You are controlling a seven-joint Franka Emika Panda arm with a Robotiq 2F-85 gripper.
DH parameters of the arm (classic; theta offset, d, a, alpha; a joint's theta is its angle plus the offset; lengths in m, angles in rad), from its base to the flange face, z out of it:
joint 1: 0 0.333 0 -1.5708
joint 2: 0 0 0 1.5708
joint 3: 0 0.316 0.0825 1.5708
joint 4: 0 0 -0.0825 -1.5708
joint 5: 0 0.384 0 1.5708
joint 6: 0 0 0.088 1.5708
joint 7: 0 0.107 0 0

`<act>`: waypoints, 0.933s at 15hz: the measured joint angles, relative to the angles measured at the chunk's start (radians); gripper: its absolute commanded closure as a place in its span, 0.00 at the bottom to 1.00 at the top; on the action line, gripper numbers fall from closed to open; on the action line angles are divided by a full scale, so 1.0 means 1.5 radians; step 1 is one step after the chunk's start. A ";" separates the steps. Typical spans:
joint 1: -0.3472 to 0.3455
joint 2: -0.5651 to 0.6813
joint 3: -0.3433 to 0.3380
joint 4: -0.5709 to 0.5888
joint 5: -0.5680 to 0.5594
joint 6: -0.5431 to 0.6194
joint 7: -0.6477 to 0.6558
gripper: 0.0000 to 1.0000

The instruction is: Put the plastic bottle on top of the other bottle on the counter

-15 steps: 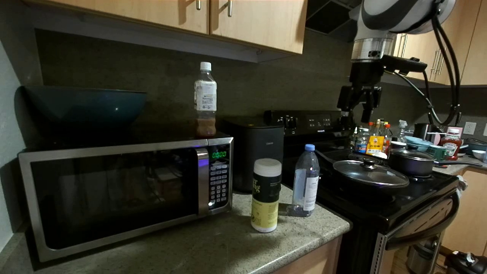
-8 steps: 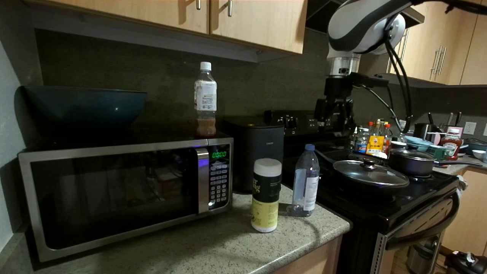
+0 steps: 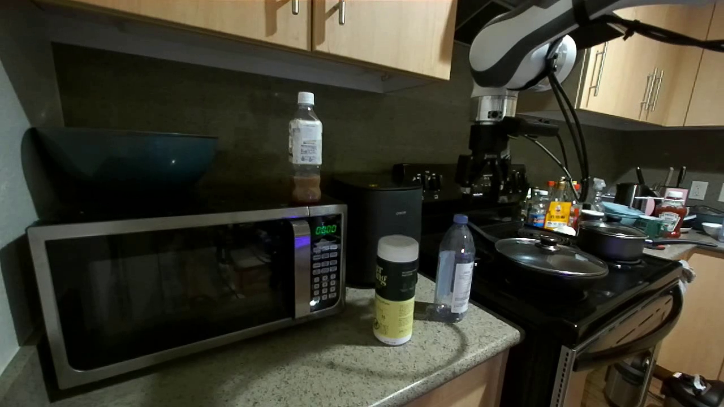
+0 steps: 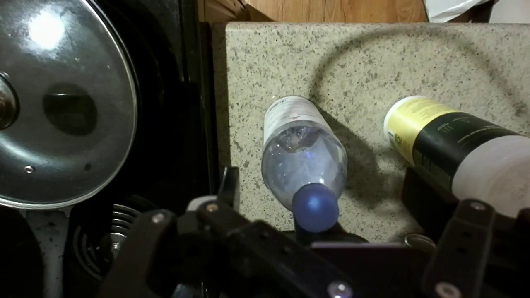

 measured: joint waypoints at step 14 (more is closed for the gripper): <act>0.000 0.090 0.022 0.037 0.004 0.004 0.000 0.00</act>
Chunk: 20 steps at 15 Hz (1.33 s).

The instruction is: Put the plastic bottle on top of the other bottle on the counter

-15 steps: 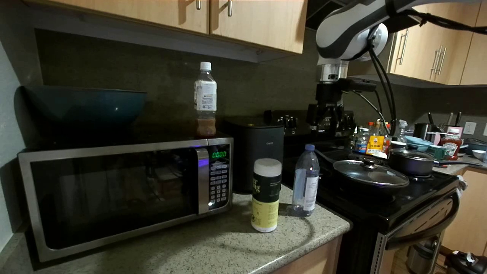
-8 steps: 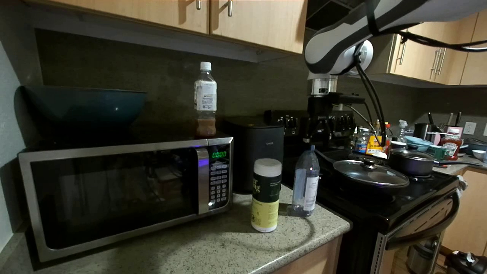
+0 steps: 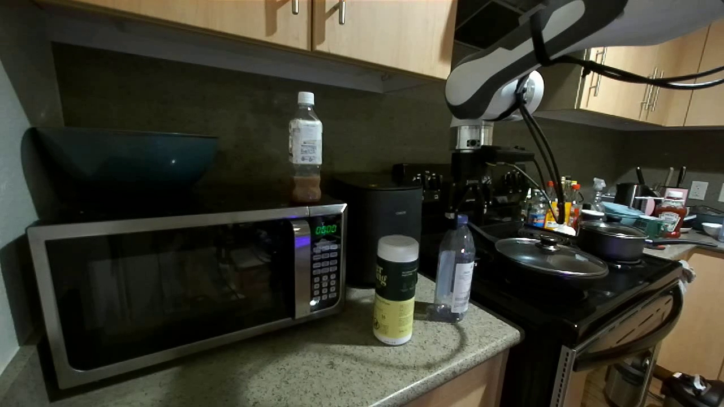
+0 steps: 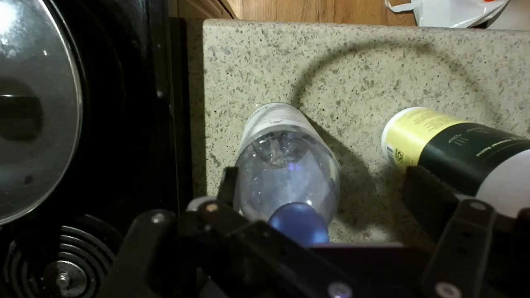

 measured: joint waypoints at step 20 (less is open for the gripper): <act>-0.004 0.025 0.003 0.014 0.001 0.022 -0.002 0.72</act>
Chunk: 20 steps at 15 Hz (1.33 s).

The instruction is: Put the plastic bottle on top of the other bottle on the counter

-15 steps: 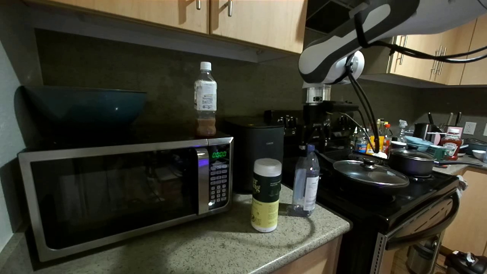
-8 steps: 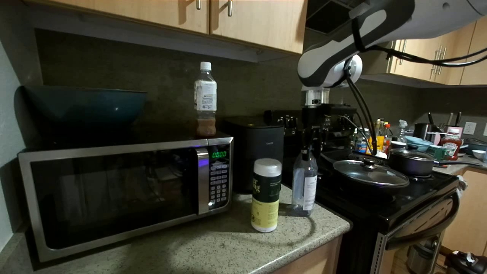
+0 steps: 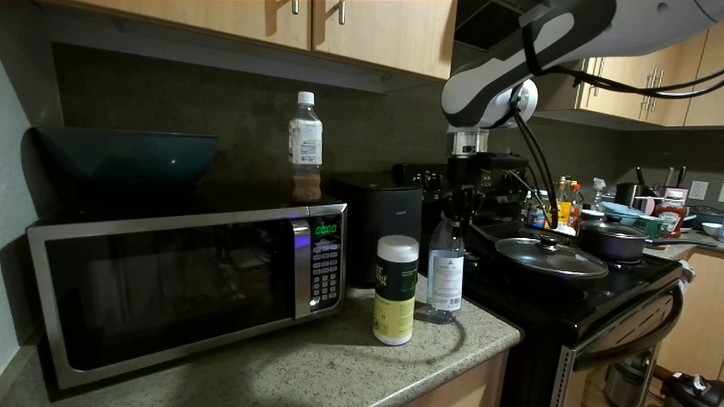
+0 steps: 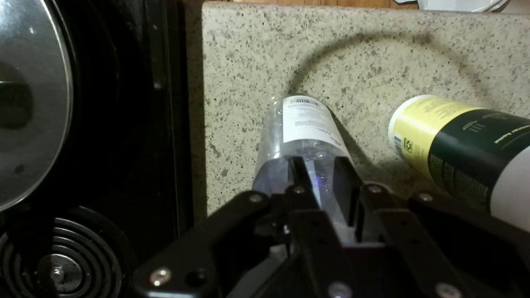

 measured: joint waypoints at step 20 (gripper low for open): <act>0.002 -0.005 0.010 0.000 -0.001 -0.037 0.000 0.00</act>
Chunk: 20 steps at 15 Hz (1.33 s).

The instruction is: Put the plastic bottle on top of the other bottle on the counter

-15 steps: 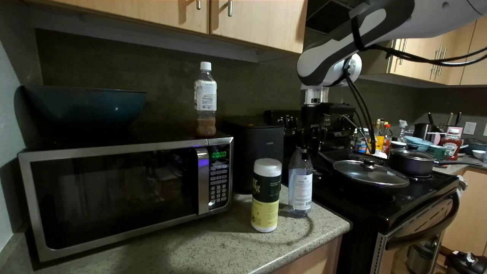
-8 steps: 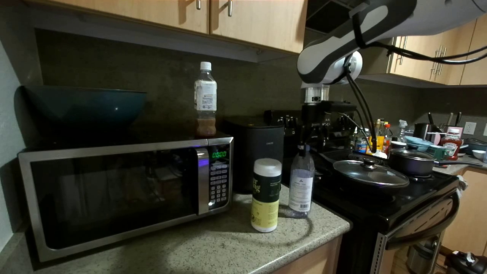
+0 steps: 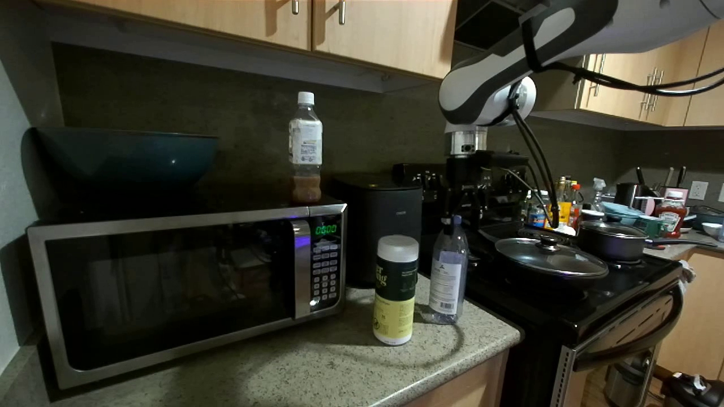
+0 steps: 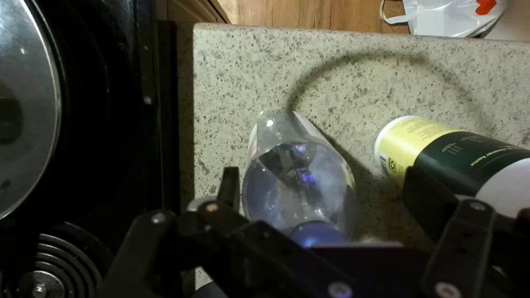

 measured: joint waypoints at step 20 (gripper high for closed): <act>-0.001 0.044 0.005 0.056 0.000 -0.018 -0.047 0.80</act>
